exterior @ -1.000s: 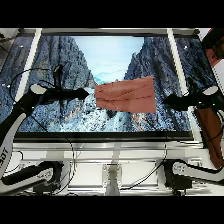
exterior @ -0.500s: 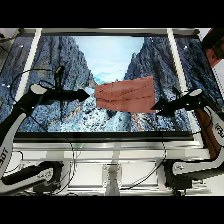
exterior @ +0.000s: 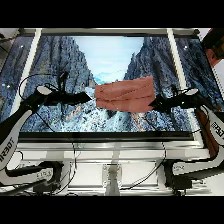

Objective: Fold the clothes and pants, and hang the long-sleeved shirts on hangers.

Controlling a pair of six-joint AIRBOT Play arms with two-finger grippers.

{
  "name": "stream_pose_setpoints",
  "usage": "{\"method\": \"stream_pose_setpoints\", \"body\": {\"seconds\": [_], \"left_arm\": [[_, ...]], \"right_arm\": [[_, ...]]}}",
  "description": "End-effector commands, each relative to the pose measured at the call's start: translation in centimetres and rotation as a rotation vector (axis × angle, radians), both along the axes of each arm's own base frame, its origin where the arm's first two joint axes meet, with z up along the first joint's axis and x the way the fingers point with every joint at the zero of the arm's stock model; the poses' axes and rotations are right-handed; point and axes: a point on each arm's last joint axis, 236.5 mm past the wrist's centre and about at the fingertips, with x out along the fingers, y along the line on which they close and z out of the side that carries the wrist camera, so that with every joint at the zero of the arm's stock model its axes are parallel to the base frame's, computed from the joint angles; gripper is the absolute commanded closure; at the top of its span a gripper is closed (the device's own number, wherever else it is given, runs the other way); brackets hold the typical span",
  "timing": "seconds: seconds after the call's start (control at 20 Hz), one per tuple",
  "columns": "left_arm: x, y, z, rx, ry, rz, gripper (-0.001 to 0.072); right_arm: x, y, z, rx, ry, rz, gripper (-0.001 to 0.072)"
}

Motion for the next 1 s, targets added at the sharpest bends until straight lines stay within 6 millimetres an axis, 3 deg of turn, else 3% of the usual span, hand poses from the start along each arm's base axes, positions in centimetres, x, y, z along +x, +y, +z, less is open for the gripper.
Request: {"method": "stream_pose_setpoints", "body": {"seconds": [0.0, 0.15, 0.25, 0.7, 0.9, 0.95], "left_arm": [[-0.3, -0.5, -0.7, -0.032, 0.044, 0.010, 0.0015], [-0.3, -0.5, -0.7, -0.032, 0.044, 0.011, 0.0015], [-0.3, -0.5, -0.7, -0.032, 0.044, 0.010, 0.0015], [-0.5, -0.7, -0.7, -0.034, 0.049, 0.002, 0.0015], [-1.2, -2.1, -1.2, -0.031, 0.060, -0.036, 0.0015], [-1.4, -2.5, -1.5, -0.029, 0.066, -0.043, 0.0016]], "right_arm": [[0.5, -1.6, -0.3, -0.037, -0.030, -0.012, 0.0328], [0.3, -3.1, -0.5, -0.054, -0.041, -0.012, 0.0323], [0.0, -3.7, -0.7, -0.069, -0.040, 0.000, 0.0245], [-3.4, -0.8, -1.5, 0.020, 0.035, 0.180, 0.0270], [-3.3, 0.5, -2.1, 0.008, 0.003, 0.256, 0.0378], [-3.0, 0.2, -2.2, -0.004, -0.005, 0.246, 0.0467]]}}
